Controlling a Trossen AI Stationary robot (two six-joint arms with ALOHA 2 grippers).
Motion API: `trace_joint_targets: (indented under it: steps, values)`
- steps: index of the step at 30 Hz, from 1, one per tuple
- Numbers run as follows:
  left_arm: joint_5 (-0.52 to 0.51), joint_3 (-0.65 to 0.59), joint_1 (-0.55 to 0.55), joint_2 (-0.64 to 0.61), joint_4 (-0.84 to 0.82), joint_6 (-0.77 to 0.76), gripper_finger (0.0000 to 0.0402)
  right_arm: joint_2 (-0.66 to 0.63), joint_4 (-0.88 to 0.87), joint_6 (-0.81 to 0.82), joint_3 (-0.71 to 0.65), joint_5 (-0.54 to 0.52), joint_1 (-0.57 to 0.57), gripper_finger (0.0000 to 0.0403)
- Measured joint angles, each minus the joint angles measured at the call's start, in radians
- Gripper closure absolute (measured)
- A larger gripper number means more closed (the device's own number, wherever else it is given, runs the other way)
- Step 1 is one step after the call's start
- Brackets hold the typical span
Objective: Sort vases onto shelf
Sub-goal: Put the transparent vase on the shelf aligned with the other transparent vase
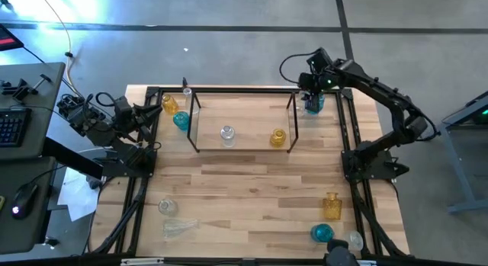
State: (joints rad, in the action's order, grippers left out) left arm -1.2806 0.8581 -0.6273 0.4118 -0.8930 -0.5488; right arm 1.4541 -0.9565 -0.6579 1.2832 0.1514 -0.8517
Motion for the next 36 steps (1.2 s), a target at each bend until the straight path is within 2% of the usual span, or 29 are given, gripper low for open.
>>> trace_joint_targets:
  steps: [11,36]
  values:
    - [0.015,0.0,0.0,0.0,0.0,0.002,0.0346,0.046,-0.013,0.01,-0.009,0.027,-0.006,0.0226]
    - [0.02,0.0,0.0,0.0,0.0,0.003,0.0346,0.052,-0.04,0.056,-0.01,0.085,-0.039,0.0226]
